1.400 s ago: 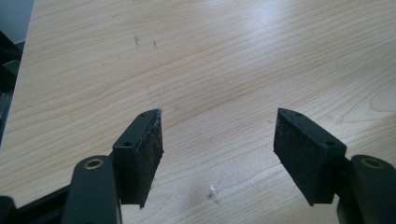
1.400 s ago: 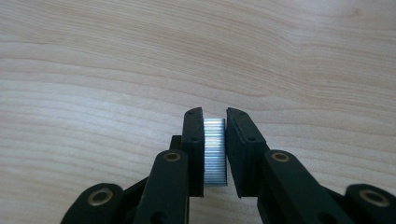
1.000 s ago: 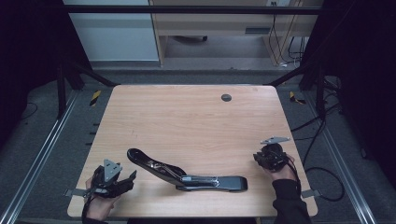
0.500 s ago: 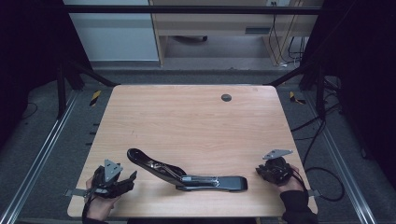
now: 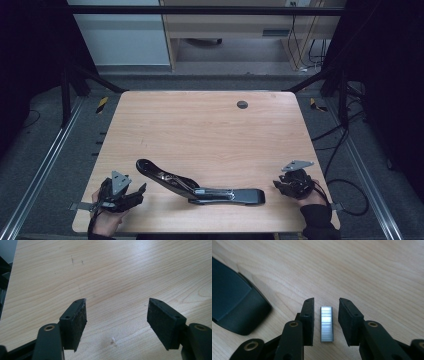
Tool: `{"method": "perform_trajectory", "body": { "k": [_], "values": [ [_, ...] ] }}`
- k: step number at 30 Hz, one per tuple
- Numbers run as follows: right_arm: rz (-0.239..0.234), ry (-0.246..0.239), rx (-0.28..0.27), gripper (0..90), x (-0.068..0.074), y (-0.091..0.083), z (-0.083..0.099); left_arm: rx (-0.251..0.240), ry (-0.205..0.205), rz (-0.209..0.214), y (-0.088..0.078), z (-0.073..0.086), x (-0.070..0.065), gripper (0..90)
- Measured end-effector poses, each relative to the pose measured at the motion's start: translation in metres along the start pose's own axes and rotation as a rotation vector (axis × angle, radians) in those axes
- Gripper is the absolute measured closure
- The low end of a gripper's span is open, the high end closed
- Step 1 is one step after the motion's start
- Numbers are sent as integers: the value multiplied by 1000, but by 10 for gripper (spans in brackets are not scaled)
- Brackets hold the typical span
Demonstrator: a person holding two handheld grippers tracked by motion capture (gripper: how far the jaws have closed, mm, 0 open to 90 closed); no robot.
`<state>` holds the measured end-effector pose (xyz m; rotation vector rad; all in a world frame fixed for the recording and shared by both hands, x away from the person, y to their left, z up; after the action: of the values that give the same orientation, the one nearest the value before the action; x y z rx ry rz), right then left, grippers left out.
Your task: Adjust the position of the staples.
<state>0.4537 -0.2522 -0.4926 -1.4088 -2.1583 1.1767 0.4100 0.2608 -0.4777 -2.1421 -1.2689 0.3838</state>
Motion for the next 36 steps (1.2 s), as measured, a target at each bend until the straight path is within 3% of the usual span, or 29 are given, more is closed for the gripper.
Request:
{"method": "perform_trajectory", "body": {
  "k": [2,4,7,9,12,22,25,36],
  "values": [
    [3,13,-19,627,-1,-4,-1,2,-1,1,0,0,0,313],
    [6,59,-14,629,-3,-7,-3,2,-3,2,0,0,0,313],
    [35,51,-22,578,-5,-12,-1,5,1,3,0,0,0,314],
    [62,56,-26,603,-6,-15,0,6,0,3,1,0,0,314],
    [48,74,-39,641,-7,-19,1,3,-6,4,1,0,1,314],
    [88,74,-1,686,-4,-21,10,1,-8,8,1,1,1,310],
    [6,121,31,710,-5,-20,9,3,-7,8,1,1,1,308],
    [39,102,41,722,-4,-11,6,7,-5,8,2,1,0,308]
  ]
}}
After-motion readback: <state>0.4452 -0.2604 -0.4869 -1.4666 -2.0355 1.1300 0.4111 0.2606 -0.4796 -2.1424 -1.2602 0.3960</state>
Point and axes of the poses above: each handheld gripper's, and its own axes: y roughly forward along the jaws, z roughly out of its underside, x roughly to its left, the point moved 2 cm from there along y, roughly forward along the jaws, and after that the axes turned 9 degrees about z, right-handed, at the moved point
